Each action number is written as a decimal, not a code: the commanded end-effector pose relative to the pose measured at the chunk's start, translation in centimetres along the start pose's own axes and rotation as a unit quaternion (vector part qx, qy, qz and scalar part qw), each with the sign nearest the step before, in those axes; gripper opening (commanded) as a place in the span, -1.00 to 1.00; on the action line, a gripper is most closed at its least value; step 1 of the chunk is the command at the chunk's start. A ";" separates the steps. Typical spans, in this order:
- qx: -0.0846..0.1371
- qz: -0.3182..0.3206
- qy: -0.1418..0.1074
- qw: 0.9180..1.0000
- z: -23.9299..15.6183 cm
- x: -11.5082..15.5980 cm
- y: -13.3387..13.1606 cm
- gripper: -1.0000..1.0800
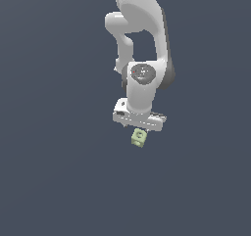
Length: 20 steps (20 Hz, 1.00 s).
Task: Pick up the object and move it to a goal position.
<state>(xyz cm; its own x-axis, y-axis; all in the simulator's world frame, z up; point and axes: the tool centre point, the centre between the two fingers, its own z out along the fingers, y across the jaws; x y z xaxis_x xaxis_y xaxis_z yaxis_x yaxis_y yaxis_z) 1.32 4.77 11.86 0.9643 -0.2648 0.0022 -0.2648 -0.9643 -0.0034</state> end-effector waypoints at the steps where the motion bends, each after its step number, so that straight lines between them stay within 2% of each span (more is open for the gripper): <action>1: 0.000 0.023 0.000 1.000 0.9 0.0 -0.6 0.92; 10: -0.002 0.067 -0.001 0.998 2.7 -0.1 -1.8 0.92; 20: -0.002 0.070 -0.001 0.998 3.9 -0.2 -1.9 0.92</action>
<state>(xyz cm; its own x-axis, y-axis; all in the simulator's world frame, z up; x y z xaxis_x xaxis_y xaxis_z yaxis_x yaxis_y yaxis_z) 1.72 6.71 8.46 0.9180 -0.3966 0.0006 -0.3966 -0.9180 -0.0006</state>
